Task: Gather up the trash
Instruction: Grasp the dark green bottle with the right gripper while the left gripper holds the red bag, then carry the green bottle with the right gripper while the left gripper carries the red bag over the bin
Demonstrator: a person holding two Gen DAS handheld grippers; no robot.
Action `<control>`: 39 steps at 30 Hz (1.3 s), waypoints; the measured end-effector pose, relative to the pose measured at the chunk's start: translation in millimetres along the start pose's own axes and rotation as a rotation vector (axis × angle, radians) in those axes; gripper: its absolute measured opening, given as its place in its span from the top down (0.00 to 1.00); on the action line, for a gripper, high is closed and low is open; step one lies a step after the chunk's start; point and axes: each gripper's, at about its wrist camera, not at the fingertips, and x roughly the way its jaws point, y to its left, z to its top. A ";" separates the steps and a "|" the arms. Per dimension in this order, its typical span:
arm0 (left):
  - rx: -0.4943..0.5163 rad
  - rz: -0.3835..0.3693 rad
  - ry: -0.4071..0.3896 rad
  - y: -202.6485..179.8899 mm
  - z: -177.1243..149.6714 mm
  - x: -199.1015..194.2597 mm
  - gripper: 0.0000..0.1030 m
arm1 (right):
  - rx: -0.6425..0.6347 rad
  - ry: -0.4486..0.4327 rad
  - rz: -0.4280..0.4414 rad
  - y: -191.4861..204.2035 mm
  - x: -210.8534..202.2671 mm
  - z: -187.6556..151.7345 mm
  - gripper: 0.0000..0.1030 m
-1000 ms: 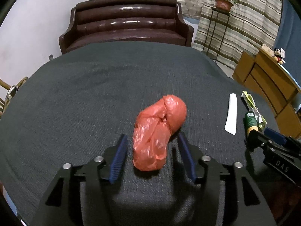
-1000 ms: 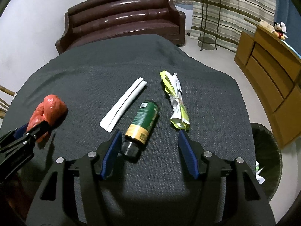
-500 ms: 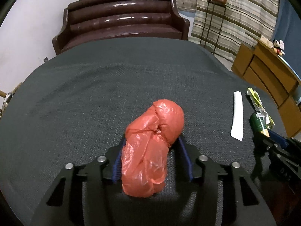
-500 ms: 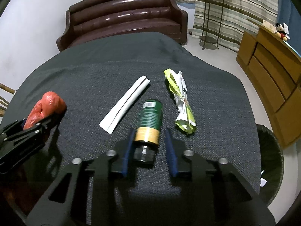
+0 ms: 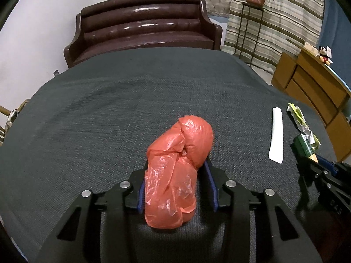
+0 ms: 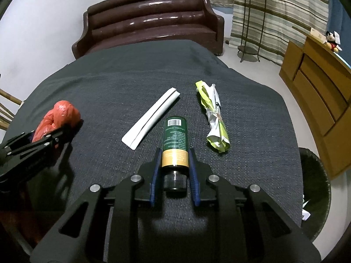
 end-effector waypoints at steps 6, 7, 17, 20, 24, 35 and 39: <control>-0.003 -0.001 -0.010 -6.0 -6.4 -10.2 0.59 | -0.008 -0.019 0.001 -1.8 -9.1 -5.7 0.78; -0.006 -0.002 -0.011 -7.0 -6.0 -11.3 0.59 | -0.007 -0.023 0.001 -3.1 -11.4 -7.0 0.78; 0.001 -0.021 -0.042 -24.8 -14.8 -34.2 0.59 | 0.017 -0.049 -0.012 -19.0 -29.2 -20.2 0.78; 0.011 -0.028 -0.052 -31.5 -16.9 -39.9 0.59 | 0.028 -0.059 -0.018 -26.6 -35.1 -22.9 0.78; 0.025 -0.039 -0.064 -43.1 -19.3 -47.7 0.59 | 0.041 -0.075 -0.027 -38.1 -44.4 -26.5 0.78; 0.104 -0.094 -0.101 -89.1 -26.6 -62.9 0.59 | 0.080 -0.121 -0.086 -87.0 -74.8 -42.5 0.78; 0.140 -0.118 -0.098 -114.6 -27.9 -62.3 0.59 | 0.102 -0.126 -0.116 -109.6 -82.5 -50.1 0.78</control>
